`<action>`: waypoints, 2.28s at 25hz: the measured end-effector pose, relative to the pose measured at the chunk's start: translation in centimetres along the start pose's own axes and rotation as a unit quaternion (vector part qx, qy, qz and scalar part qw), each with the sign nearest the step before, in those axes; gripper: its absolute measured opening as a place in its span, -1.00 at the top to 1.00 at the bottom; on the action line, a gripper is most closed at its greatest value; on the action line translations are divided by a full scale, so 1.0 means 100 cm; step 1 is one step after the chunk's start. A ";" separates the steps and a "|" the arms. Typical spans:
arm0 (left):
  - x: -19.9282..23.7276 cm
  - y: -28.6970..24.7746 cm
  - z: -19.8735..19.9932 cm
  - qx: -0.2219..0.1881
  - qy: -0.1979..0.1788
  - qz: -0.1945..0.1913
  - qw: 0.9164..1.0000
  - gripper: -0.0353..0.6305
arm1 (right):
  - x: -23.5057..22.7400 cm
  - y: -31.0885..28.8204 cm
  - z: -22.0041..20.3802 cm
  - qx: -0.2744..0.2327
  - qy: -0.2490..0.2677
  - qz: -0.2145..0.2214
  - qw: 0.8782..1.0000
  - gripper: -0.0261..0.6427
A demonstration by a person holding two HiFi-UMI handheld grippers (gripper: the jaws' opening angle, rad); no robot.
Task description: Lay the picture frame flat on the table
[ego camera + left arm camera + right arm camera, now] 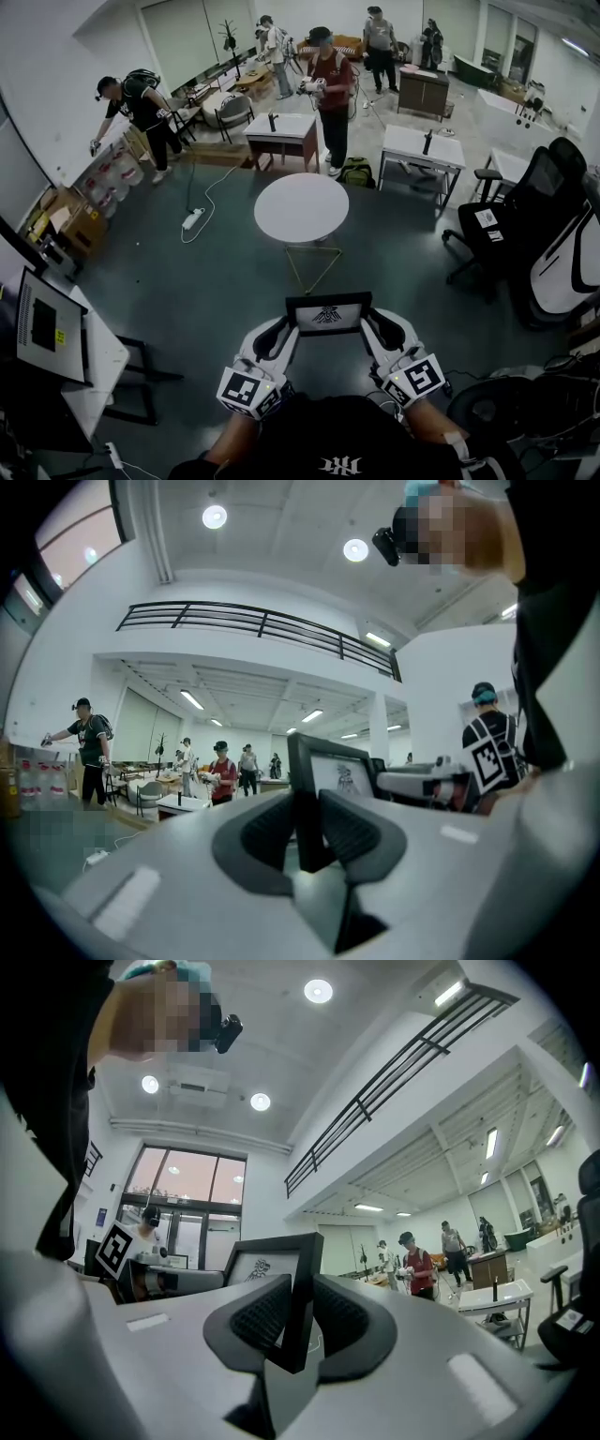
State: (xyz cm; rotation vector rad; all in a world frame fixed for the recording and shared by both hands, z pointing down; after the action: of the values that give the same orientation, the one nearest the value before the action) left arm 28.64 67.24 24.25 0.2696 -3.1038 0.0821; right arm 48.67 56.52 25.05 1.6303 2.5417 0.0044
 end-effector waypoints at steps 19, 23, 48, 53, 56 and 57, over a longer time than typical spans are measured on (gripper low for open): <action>-0.023 0.001 -0.008 0.015 -0.001 0.015 1.000 0.65 | -0.007 0.019 -0.004 0.002 -0.011 0.016 1.000 0.75; -0.024 -0.006 -0.008 0.016 0.000 0.012 1.000 0.65 | -0.013 0.021 -0.004 0.004 -0.010 0.012 1.000 0.76; 0.097 -0.116 -0.012 0.010 0.022 0.002 1.000 0.65 | -0.087 -0.118 -0.017 0.028 -0.007 -0.002 1.000 0.76; 0.131 -0.156 -0.002 0.011 0.022 -0.011 1.000 0.65 | -0.113 -0.159 -0.007 0.029 -0.008 -0.012 0.999 0.76; 0.152 -0.176 0.004 0.009 0.020 -0.019 1.000 0.65 | -0.124 -0.182 -0.004 0.030 -0.006 -0.021 0.999 0.76; 0.160 -0.181 0.006 0.008 0.018 -0.022 1.000 0.65 | -0.126 -0.191 -0.003 0.029 -0.006 -0.023 0.999 0.76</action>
State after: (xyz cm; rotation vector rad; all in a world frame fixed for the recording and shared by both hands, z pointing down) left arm 15.97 46.69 25.07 0.3317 -3.0607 0.1096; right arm 36.55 37.10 25.33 1.5874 2.5936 -0.0842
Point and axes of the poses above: the fingertips, and each gripper's own axes: y backward along the fingers, x to its left, z out of its top, the point moved 7 cm from there along y, backward along the fingers, and after that the axes turned 2 degrees about x, right-handed, at the moved point
